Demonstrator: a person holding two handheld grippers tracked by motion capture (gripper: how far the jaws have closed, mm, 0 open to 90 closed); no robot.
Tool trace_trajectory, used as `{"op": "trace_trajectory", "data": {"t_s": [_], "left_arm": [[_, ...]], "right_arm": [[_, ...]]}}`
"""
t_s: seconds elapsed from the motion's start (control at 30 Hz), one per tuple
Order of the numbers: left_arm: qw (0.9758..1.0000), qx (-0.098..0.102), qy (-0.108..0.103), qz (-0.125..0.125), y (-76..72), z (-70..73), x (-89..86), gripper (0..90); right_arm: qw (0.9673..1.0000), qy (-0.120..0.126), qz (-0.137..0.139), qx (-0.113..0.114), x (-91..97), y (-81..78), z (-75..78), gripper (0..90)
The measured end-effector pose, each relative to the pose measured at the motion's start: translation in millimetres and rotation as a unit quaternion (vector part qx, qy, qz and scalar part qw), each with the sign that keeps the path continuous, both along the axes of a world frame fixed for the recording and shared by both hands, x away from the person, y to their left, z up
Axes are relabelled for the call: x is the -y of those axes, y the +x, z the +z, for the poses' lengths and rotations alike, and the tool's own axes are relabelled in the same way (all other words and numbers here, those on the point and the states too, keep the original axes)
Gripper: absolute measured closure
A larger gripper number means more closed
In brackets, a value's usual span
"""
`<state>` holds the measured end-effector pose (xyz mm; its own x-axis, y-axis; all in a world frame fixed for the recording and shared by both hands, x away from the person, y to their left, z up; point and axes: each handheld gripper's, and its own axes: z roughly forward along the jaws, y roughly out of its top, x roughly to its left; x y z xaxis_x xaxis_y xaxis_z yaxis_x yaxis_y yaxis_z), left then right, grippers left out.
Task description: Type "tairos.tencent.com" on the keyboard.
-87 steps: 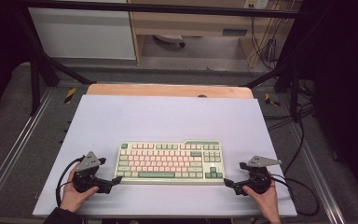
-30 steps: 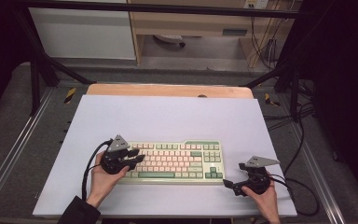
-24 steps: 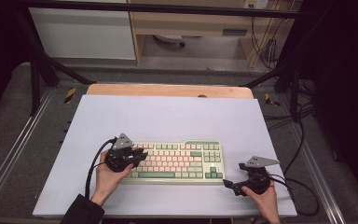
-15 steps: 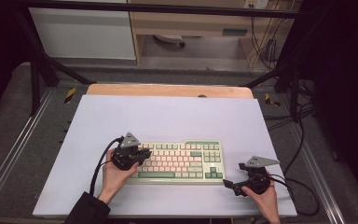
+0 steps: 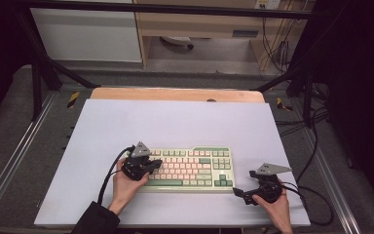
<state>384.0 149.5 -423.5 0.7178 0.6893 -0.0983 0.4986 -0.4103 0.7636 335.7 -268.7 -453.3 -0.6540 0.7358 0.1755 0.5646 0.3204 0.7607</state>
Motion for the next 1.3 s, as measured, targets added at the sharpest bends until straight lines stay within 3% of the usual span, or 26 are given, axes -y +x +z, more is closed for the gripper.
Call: {"op": "trace_trajectory", "data": {"t_s": [0.63, 1.0, 1.3], "left_arm": [[0.9998, 0.009, 0.017, 0.002, 0.5, -6.8, 4.1, 90.0], [0.9999, 0.015, 0.002, 0.001, -6.6, 3.9, -2.0, 90.0], [0.9998, 0.013, 0.011, 0.005, -13.4, 8.2, -14.6, 90.0]], "right_arm": [[1.0, 0.0, 0.003, 0.0, 0.0, 0.1, 0.0, 0.4], [1.0, 0.001, 0.003, 0.0, 0.1, -0.1, 0.3, 0.4], [1.0, 0.0, 0.003, -0.001, 0.0, -0.3, 0.4, 0.4]]}}
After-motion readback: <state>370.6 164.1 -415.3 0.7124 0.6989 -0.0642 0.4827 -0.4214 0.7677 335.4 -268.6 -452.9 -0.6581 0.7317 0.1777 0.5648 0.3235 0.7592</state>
